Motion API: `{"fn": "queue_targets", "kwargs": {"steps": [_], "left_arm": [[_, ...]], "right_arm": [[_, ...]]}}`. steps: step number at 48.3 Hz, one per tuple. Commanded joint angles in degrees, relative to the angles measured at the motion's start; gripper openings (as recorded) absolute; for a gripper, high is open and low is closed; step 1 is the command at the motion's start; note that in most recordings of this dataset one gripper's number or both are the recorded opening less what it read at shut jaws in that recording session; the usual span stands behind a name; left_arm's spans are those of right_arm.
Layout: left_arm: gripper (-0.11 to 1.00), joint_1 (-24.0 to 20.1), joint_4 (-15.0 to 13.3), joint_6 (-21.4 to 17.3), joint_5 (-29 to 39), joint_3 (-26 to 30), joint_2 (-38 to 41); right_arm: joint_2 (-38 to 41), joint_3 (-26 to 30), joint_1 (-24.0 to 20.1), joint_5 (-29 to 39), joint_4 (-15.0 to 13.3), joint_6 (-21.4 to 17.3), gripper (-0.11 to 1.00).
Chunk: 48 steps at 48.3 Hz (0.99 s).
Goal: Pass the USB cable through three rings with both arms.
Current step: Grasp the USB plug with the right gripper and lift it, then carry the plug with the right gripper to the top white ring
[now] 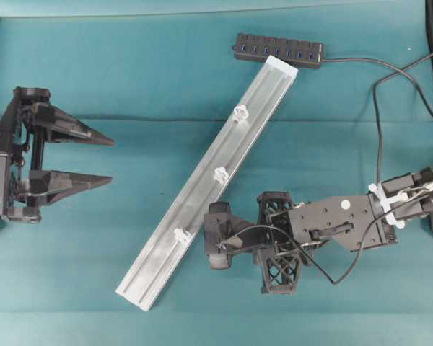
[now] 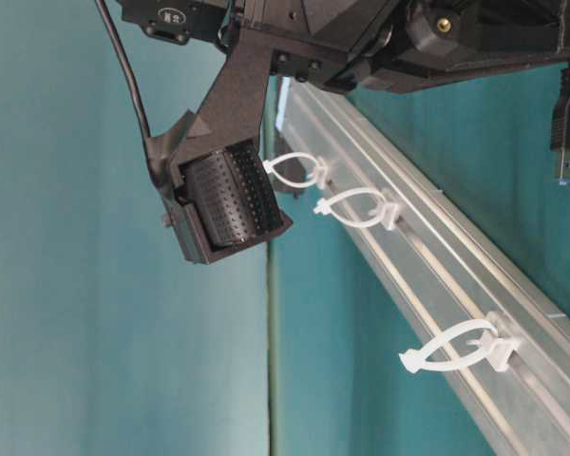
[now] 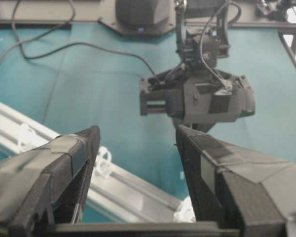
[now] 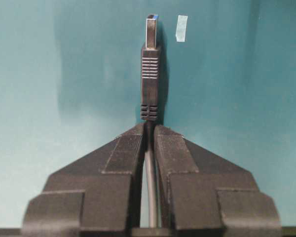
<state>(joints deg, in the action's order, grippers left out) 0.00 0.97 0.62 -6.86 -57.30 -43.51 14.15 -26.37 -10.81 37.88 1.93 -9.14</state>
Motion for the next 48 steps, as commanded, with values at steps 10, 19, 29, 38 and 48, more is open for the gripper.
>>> {"fn": "queue_targets", "kwargs": {"steps": [10,19,29,38,48], "left_arm": [[0.69,0.0,0.2,3.3,-0.2,0.6,-0.3],[0.69,0.0,0.2,5.6,0.0,0.6,-0.3],[0.69,0.1,0.2,5.7,0.0,0.6,-0.4],[0.69,0.0,0.2,5.7,0.1,0.5,-0.7],[0.69,0.0,0.2,5.8,0.0,0.6,-0.7]], "right_arm": [[-5.2,1.2,2.3,1.9,0.2,0.3,0.08],[-10.6,3.6,5.5,9.3,0.1,1.2,0.08],[-17.2,7.1,11.2,19.4,0.1,5.8,0.08],[-19.4,10.3,16.5,27.5,0.0,12.2,0.08],[-18.9,13.0,22.9,34.1,-0.5,21.6,0.08]]}}
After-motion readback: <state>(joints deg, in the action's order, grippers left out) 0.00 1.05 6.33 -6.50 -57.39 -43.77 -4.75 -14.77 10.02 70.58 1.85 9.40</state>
